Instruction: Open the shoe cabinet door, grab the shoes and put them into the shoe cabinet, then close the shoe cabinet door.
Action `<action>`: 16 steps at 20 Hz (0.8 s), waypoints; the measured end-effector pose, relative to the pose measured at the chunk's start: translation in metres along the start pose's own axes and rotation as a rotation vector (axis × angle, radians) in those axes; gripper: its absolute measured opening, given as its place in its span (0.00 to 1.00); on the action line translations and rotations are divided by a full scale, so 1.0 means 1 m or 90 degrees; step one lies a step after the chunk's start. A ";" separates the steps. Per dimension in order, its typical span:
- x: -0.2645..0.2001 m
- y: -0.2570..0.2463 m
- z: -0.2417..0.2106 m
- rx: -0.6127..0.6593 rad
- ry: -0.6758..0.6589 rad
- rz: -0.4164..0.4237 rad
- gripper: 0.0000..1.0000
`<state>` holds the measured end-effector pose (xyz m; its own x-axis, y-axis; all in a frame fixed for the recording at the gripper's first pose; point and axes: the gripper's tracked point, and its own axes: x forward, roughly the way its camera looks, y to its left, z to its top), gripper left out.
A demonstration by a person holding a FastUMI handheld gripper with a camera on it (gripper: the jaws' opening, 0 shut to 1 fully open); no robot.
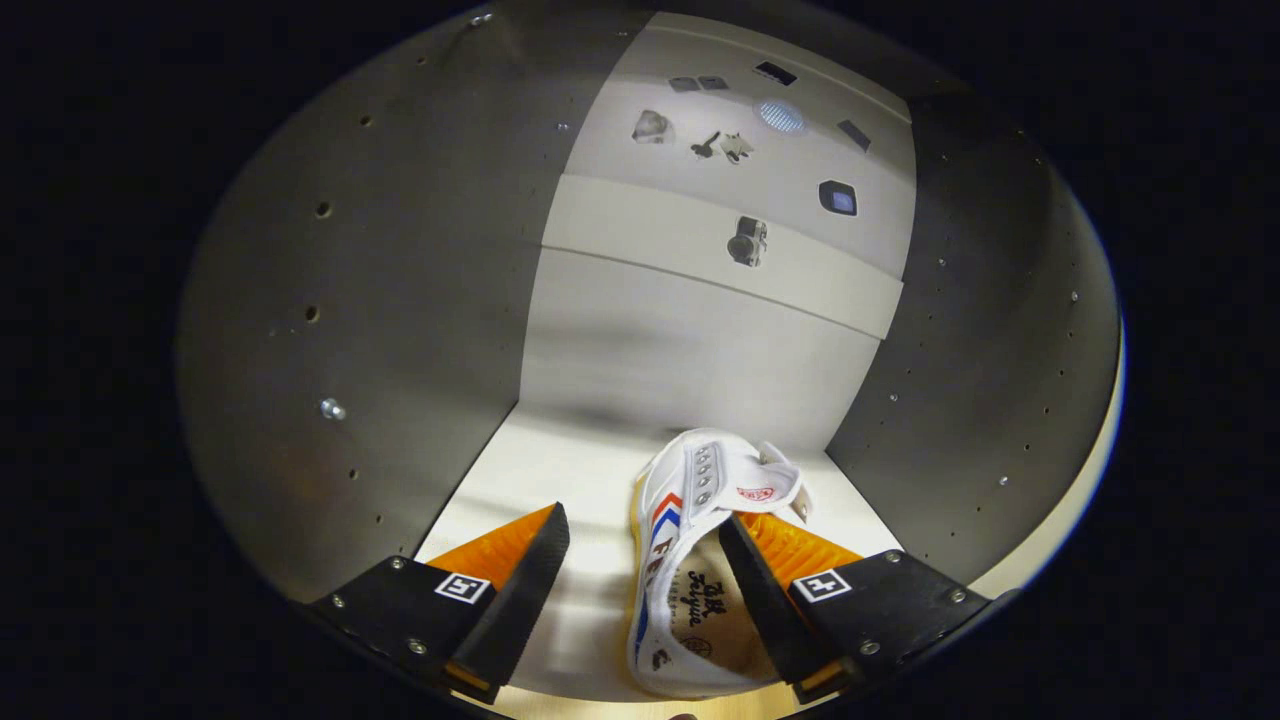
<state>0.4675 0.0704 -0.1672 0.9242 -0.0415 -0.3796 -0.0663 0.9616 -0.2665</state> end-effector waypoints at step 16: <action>-0.150 -0.045 0.072 0.069 -0.163 0.012 0.95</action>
<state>0.3592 0.0524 -0.0348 0.9890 0.0340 -0.1439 -0.0571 0.9856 -0.1594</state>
